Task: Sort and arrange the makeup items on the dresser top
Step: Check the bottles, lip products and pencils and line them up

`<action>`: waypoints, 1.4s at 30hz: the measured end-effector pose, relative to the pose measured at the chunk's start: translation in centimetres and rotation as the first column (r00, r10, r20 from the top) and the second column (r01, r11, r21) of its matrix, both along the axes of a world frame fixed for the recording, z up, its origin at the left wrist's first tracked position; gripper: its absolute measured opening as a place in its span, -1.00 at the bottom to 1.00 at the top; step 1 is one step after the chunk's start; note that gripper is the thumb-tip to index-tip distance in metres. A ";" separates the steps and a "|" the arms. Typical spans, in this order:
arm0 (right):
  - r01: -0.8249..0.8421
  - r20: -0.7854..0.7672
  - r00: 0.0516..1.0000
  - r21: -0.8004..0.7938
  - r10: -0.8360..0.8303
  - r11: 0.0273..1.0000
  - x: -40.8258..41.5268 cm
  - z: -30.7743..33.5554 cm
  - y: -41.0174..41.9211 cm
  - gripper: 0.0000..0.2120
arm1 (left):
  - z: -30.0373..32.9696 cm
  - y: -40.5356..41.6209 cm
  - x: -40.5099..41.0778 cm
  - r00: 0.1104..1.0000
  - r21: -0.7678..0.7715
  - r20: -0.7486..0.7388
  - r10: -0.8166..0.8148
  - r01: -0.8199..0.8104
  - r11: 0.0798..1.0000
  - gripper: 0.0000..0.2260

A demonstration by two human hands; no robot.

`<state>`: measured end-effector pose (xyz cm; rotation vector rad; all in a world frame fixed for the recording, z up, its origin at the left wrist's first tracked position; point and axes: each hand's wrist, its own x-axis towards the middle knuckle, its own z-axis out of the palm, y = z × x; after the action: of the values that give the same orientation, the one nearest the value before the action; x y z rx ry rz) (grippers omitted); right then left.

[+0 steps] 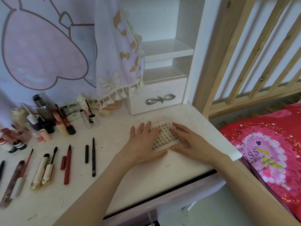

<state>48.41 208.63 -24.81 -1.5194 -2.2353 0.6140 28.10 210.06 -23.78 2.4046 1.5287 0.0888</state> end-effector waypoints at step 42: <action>0.203 0.077 0.974 0.119 -0.213 0.972 3.2 -0.4 -0.7 -0.37 | 3.8 4.7 0.2 0.977 0.460 0.214 0.015 -0.115 0.880 -0.51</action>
<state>51.58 207.96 -25.25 -1.7258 -2.0969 0.3601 28.30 214.78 -20.02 2.5873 1.6344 0.7865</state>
